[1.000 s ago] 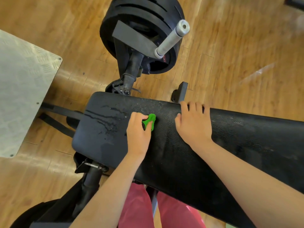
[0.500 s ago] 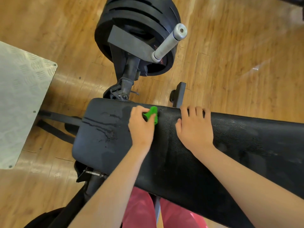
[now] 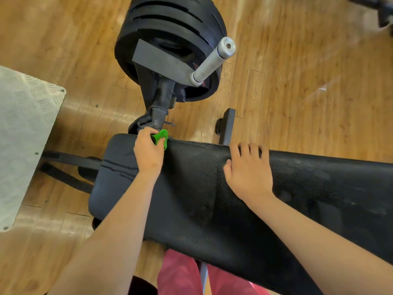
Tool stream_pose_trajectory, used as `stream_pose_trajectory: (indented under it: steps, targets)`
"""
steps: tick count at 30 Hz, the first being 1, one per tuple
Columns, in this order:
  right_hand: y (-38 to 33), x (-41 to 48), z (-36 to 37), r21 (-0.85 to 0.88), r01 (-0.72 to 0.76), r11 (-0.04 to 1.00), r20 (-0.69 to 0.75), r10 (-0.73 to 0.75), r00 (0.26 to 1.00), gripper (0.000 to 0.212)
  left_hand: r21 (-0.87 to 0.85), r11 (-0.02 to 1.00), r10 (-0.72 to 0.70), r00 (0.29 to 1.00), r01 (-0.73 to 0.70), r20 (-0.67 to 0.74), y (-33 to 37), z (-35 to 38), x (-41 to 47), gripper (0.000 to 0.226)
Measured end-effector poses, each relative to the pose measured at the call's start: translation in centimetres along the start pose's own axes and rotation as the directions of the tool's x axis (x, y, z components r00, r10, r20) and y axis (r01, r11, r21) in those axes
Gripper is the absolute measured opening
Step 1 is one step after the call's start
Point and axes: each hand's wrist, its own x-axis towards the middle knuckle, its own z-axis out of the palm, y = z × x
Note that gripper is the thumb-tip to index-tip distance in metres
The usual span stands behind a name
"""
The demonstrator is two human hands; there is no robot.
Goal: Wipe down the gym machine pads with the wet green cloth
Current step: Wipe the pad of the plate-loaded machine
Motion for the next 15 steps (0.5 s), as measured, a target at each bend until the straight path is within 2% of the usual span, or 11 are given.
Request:
stream_pose_trajectory:
  steps: [2, 4, 7, 9, 12, 15]
  targets:
    - [0.0, 0.0, 0.0, 0.001, 0.001, 1.000, -0.002, -0.001, 1.000, 0.043, -0.025, 0.998, 0.052, 0.998, -0.052, 0.037, 1.2, 0.3, -0.7, 0.018]
    - [0.0, 0.0, 0.0, -0.001, -0.004, 1.000, -0.010, 0.004, 1.000, 0.042, -0.086, 0.983, 0.172, 0.978, -0.163, 0.114, 3.6, 1.2, -2.4, 0.016]
    - [-0.1, 0.0, 0.1, -0.001, -0.007, 1.000, -0.013, 0.007, 1.000, 0.042, -0.207, 0.922, 0.369, 0.903, -0.326, 0.218, 7.6, 3.0, -5.5, 0.014]
    - [-0.1, 0.0, 0.1, 0.000, -0.009, 1.000, -0.014, 0.009, 1.000, 0.043, -0.238, 0.890, 0.438, 0.875, -0.389, 0.205, 8.7, 3.9, -6.2, 0.013]
    - [-0.1, 0.0, 0.1, 0.009, -0.016, 1.000, -0.011, 0.016, 1.000, 0.044, -0.150, 0.922, 0.380, 0.909, -0.357, 0.173, 7.0, 3.8, -4.0, 0.012]
    - [-0.1, 0.0, 0.2, 0.016, -0.015, 1.000, -0.012, 0.015, 1.000, 0.044, -0.034, 0.975, 0.222, 0.968, -0.220, 0.115, 3.1, 2.0, -0.6, 0.014]
